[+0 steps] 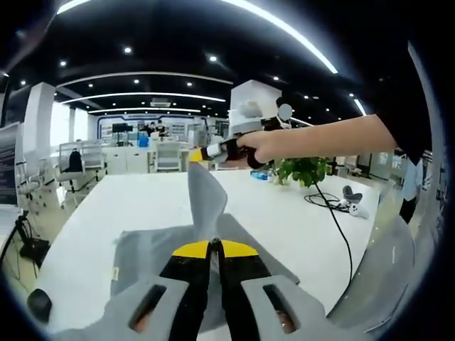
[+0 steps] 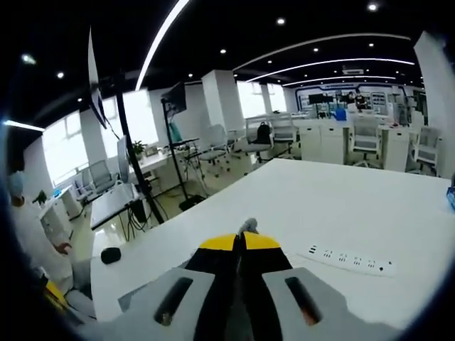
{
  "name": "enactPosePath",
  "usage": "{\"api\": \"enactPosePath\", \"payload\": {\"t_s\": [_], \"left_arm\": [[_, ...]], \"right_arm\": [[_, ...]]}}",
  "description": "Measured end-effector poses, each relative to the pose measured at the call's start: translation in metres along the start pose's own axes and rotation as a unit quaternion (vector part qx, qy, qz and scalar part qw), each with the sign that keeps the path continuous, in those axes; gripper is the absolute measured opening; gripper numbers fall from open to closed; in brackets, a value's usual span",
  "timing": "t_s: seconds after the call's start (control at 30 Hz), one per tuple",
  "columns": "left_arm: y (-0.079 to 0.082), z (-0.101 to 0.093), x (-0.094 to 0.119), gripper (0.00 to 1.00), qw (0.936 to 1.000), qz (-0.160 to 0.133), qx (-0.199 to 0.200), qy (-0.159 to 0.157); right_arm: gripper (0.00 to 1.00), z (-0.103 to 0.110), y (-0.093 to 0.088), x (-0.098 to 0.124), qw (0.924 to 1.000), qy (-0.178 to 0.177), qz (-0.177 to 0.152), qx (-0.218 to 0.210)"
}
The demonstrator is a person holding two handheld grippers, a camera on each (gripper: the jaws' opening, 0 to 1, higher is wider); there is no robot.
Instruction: Fold the towel on the table until its edges align and the towel forms a compact rectangular stack.
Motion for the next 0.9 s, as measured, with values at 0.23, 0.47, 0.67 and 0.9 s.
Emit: {"api": "enactPosePath", "payload": {"t_s": [0.23, 0.47, 0.67, 0.9], "left_arm": [[-0.011, 0.011, 0.011, 0.04, 0.9999, 0.015, -0.001, 0.003], [-0.022, 0.026, 0.02, 0.04, 0.9994, 0.025, 0.008, 0.023], [-0.034, 0.037, 0.027, 0.04, 0.9982, 0.039, 0.02, 0.042], [-0.055, 0.052, 0.032, 0.04, 0.9944, 0.059, 0.052, 0.071]], "right_arm": [[0.0, 0.011, -0.009, -0.022, 0.9999, 0.011, 0.006, -0.003], [0.0, 0.02, -0.011, -0.042, 0.9997, 0.019, 0.015, -0.001], [0.0, 0.031, -0.014, -0.058, 0.9996, 0.023, 0.015, 0.002], [0.0, 0.039, -0.027, -0.079, 0.9991, 0.032, 0.029, -0.002]]}}
Point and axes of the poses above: the point that each gripper's makers call its tool centre point, and the gripper's own axes: x roughly backward along the fingers, z roughly to its left, y roughly out of its top, the point moved 5 cm from there along x, roughly backward along the fingers, and after that the axes turned 8 degrees about y, right-handed, at the moved point
